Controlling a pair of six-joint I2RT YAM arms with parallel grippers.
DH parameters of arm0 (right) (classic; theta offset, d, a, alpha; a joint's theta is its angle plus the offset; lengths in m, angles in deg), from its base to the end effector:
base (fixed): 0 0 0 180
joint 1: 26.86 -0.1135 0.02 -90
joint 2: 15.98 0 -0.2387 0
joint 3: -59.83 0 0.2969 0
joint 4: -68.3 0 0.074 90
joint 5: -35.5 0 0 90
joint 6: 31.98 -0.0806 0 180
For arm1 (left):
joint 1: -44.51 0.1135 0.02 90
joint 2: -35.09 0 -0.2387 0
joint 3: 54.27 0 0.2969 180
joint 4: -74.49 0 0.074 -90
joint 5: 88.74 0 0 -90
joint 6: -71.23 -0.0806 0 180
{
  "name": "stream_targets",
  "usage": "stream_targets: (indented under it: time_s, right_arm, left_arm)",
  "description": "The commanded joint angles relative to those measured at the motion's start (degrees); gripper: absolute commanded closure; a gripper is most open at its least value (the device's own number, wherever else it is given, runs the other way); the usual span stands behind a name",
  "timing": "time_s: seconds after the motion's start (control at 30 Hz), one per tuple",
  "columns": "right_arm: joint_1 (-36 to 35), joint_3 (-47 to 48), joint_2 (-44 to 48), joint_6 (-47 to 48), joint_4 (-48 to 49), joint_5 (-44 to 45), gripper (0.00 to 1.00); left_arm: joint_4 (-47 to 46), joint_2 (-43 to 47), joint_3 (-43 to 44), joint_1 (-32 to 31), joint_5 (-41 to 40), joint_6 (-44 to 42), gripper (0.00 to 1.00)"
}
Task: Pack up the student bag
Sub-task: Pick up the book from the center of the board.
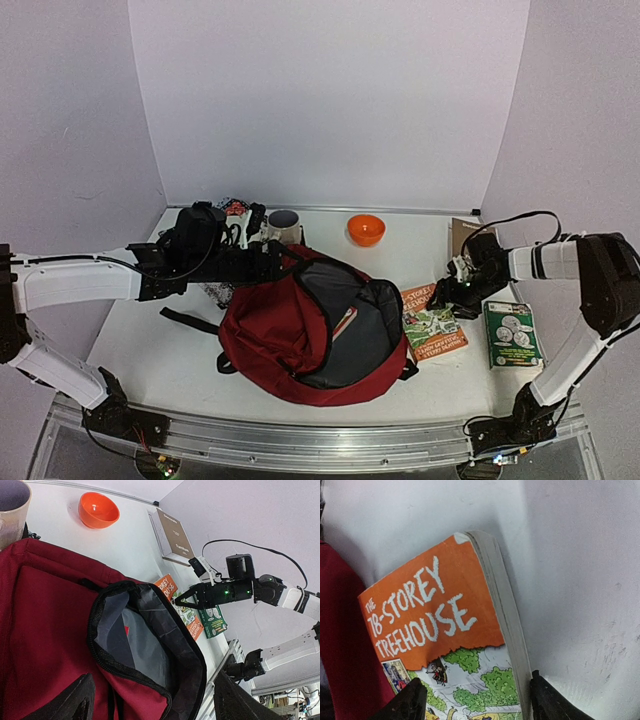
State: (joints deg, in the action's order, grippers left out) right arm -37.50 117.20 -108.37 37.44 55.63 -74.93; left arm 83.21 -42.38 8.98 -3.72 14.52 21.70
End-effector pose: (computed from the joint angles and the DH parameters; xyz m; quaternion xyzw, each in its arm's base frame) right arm 0.3621 0.0967 0.0710 0.0158 0.9199 0.2549 0.2976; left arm 0.2503 -0.3080 0.2142 0.1197 0.8218 -0.4524 0.3251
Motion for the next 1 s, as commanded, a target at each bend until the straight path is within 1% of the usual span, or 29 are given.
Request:
stream_targets:
  time_s: [0.0, 0.17, 0.37, 0.47, 0.6, 0.7, 0.73, 0.87, 0.97]
  right_arm:
    - [-0.42, 1.77, 3.68, 1.28, -1.00, -9.14, 0.34]
    - [-0.41, 1.52, 3.99, 1.57, -0.51, -12.32, 0.40]
    - [-0.40, 0.93, 1.24, 2.33, -0.06, -11.80, 0.48]
    - [-0.39, 0.98, -1.71, 3.25, 0.22, -11.77, 0.58]
    - [-0.36, 1.43, -5.15, 4.39, 0.54, -12.41, 0.76]
    - [-0.38, 1.70, -6.06, 4.83, 0.51, -13.60, 0.91]
    - [-0.40, 1.75, -5.89, 4.94, 0.52, -14.19, 0.94]
    - [-0.41, 1.75, -3.01, 5.11, 0.57, -16.32, 1.00]
    - [-0.39, 1.62, -1.13, 5.12, 0.58, -18.35, 1.00]
  left_arm:
    - [-0.92, 1.01, 0.34, -0.11, -0.26, -0.87, 0.17]
    - [-0.89, 1.35, 0.12, -0.11, -0.44, -0.87, 0.17]
    - [-0.90, 1.27, 0.00, -0.11, -0.15, -0.78, 0.17]
    - [-0.89, 1.25, -0.08, -0.11, -0.08, -0.77, 0.17]
    - [-0.91, 1.60, -0.17, -0.11, -0.03, -0.85, 0.17]
    - [-0.87, 1.89, -0.31, -0.12, -0.11, -0.77, 0.18]
    - [-0.83, 1.96, -0.35, -0.13, -0.15, -0.74, 0.18]
    - [-0.84, 1.75, -0.44, -0.11, 0.13, -0.53, 0.18]
    - [-0.92, 1.07, -0.14, -0.20, 0.65, -0.39, 0.18]
